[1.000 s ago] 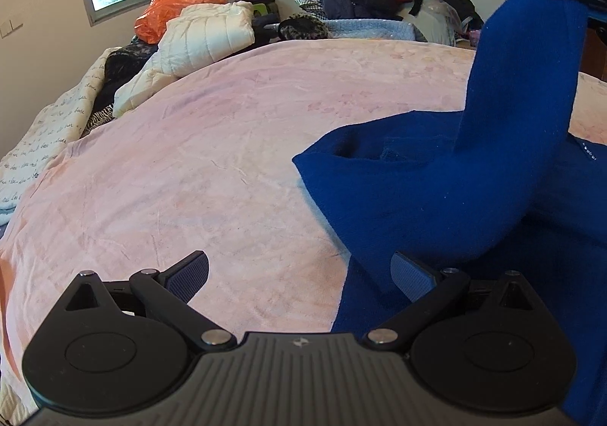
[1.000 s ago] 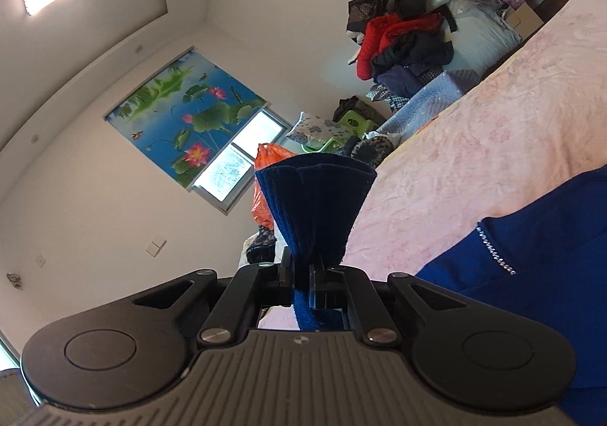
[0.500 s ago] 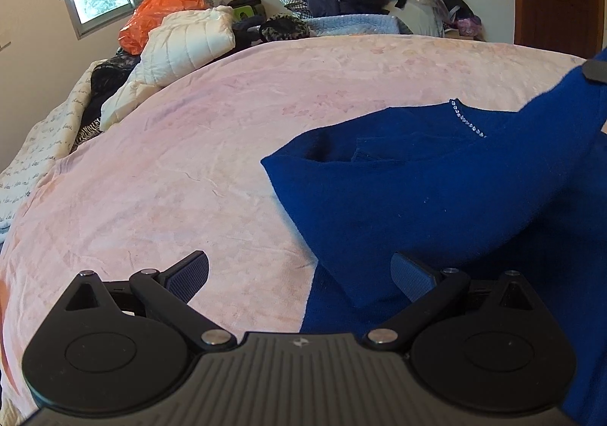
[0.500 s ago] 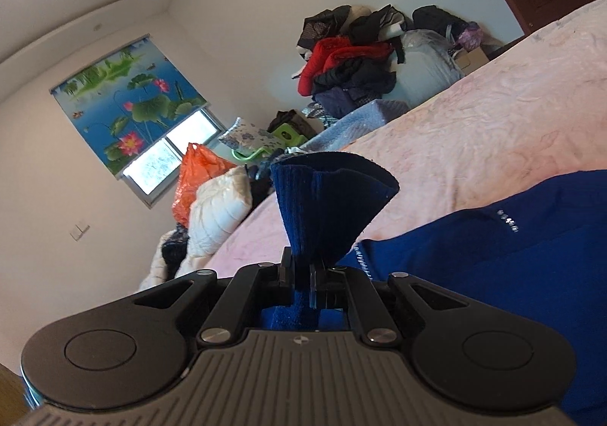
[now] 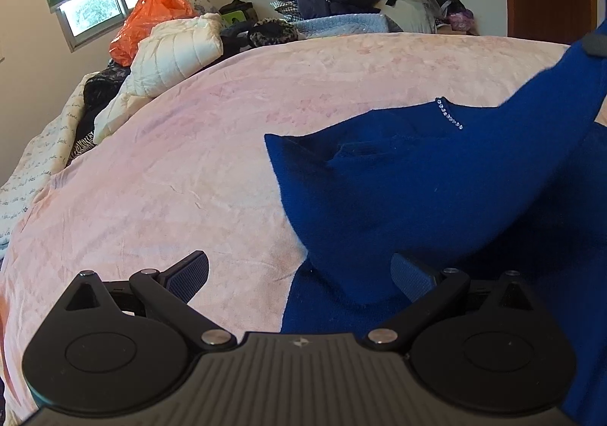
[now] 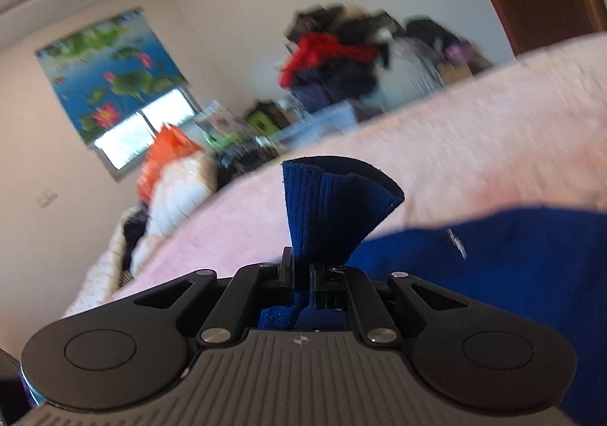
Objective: Fold small clothes
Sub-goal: 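Lower the held sleeve onto the sweater body with the right gripper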
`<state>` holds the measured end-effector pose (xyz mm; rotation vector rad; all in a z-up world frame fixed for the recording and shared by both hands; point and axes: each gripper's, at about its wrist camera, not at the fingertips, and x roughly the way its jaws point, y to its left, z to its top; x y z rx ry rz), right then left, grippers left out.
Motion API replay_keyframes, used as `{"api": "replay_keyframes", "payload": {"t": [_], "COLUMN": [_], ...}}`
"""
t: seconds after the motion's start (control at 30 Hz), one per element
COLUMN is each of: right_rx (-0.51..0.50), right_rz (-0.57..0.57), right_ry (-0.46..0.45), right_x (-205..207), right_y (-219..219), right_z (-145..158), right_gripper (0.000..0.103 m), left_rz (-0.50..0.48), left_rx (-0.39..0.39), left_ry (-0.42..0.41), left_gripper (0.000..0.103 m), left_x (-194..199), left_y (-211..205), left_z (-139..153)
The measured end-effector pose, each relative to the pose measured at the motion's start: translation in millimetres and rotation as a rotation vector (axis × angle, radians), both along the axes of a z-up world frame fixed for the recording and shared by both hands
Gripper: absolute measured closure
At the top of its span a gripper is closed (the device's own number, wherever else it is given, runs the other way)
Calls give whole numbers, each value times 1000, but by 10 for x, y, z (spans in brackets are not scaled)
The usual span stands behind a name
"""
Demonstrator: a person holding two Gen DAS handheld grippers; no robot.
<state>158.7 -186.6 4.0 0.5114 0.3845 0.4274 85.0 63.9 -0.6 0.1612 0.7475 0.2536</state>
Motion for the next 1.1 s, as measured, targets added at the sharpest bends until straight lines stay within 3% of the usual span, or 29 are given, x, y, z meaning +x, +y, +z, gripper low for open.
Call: {"api": "replay_keyframes", "payload": {"t": [0.1,0.23,0.37,1.03,1.1], "right_rx": [32,32,33,-10,9], "right_rz": [-58,-167,-180,-265,-268], "right_ry": [-40,105,146,226,264], "right_x": [-53,7,-39,-152,-144], "right_y": [-213,-542,-606,-855,-895], "right_z": [61,-223,-430,-751,-824], "right_gripper": [93,92,92,92,84], "left_rz": [10,15,8,-12,-18], "left_rx": [-10,-15,-10,-27,-35], "left_ry": [-4,3,22,25,22], "left_gripper": [0,0,0,0,0], "left_x": [23,34,56,49,35], "left_y": [30,43,17,-37,-46], "left_z": [17,-12,-53,-16,-1]}}
